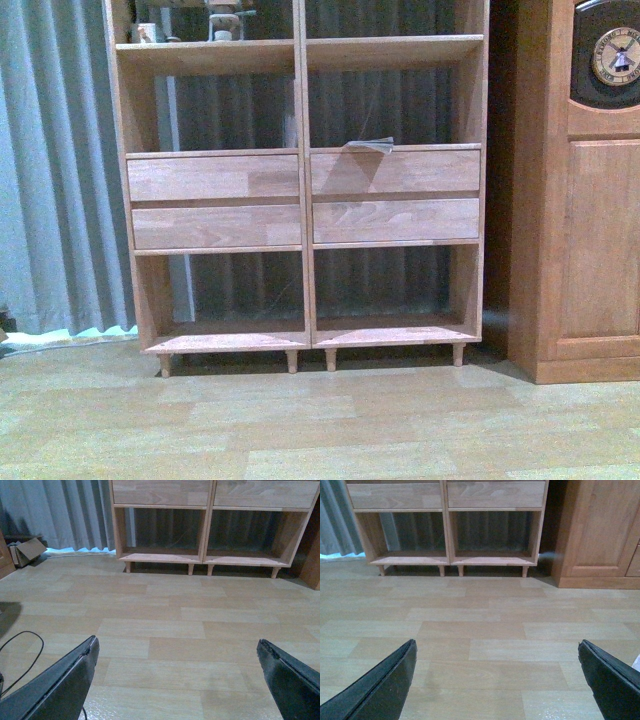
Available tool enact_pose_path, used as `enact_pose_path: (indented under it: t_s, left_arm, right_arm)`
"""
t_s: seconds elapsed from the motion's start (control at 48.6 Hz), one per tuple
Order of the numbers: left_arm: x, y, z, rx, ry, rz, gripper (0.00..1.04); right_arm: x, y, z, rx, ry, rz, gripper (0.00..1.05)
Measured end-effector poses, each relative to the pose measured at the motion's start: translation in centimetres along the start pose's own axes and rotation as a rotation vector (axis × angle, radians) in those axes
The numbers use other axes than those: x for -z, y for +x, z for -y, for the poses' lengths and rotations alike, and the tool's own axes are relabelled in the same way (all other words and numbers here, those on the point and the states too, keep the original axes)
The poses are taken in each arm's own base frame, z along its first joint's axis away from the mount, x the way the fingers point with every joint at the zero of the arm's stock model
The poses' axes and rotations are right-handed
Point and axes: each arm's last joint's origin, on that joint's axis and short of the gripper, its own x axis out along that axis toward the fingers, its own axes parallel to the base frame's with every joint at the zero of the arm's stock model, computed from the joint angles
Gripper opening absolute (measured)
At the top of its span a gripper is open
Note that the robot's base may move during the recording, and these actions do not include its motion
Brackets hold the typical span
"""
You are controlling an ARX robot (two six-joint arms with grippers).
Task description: Organize books on shelf
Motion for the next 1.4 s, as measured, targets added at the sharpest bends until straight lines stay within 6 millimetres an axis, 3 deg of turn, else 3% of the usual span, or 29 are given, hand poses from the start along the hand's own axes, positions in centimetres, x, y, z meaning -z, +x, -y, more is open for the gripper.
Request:
enact_pose_path:
  t_s: [1.4]
  left_arm:
    - [0.00,0.00,0.00,0.000,0.000,0.000,0.97]
  right_arm:
    - [0.00,0.00,0.00,0.000,0.000,0.000,0.98]
